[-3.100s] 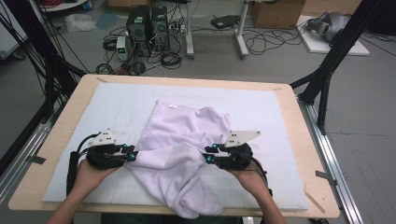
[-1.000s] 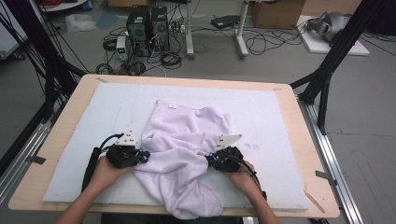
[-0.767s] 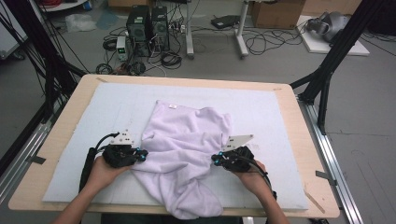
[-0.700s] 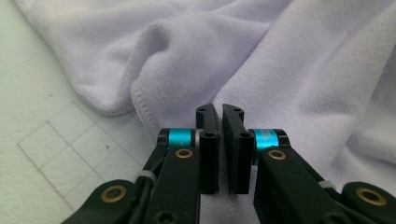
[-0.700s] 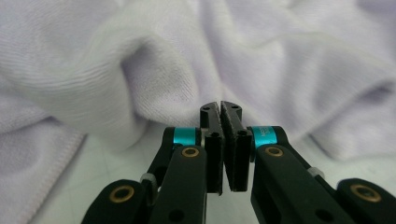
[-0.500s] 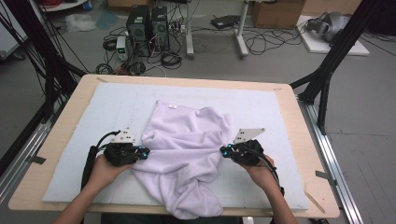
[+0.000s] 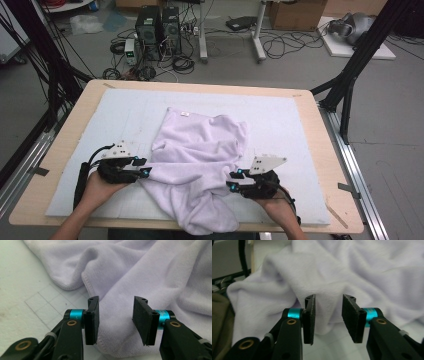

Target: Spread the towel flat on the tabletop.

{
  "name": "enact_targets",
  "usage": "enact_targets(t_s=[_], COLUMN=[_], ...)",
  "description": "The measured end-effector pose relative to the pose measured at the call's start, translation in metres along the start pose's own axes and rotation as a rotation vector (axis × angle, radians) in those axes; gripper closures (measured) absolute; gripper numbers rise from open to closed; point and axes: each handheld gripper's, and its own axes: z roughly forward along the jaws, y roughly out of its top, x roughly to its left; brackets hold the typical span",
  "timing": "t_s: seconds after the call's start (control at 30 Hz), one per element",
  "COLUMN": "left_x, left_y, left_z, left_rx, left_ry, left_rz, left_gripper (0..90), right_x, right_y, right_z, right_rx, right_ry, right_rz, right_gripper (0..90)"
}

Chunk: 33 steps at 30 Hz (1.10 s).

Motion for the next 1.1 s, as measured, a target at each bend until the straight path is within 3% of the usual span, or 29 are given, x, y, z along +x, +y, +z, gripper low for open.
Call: enact_targets(t_s=[0.1,0.17,0.3,0.37,0.43,0.5,0.77,0.87,1.0,1.1], left_x=[-0.003,-0.005,-0.006,-0.007,-0.008,-0.011,-0.036,-0.046,-0.050,-0.047], left_y=[-0.002,-0.003,-0.002,-0.002,-0.002,-0.003,-0.010,-0.010,-0.008,-0.005], left_z=[0.010,0.018,0.022,0.020,0.018,0.014,-0.015,-0.026,-0.036,-0.037], left_rx=[0.037,0.067,0.063,0.062,0.064,0.055,0.015,0.004,-0.025,-0.044], left_ry=[-0.009,-0.010,-0.022,-0.027,-0.022,-0.024,-0.041,-0.055,-0.074,-0.077], left_rz=[0.014,0.038,0.050,0.054,0.068,0.061,0.078,0.099,0.095,0.085], left_gripper=[58.5,65.5,78.4,84.5,86.6,87.0,87.3,87.3,86.6,73.3], right_x=[0.005,0.004,0.002,0.002,0.001,0.001,0.012,0.022,0.031,0.023], right_y=[0.000,0.004,0.008,0.008,0.008,0.007,0.004,0.007,0.011,0.013], right_z=[0.015,0.026,0.052,0.057,0.054,0.049,0.014,0.001,-0.016,-0.027], right_rx=[0.047,0.077,0.163,0.164,0.163,0.157,0.096,0.091,0.083,0.056], right_ry=[0.016,0.003,-0.013,-0.018,0.001,0.016,0.034,0.019,0.005,0.014], right_rz=[-0.013,-0.014,-0.052,-0.062,-0.064,-0.064,-0.068,-0.095,-0.133,-0.104], right_gripper=[56.4,55.3,62.7,67.4,80.7,83.5,83.9,83.9,83.1,74.8])
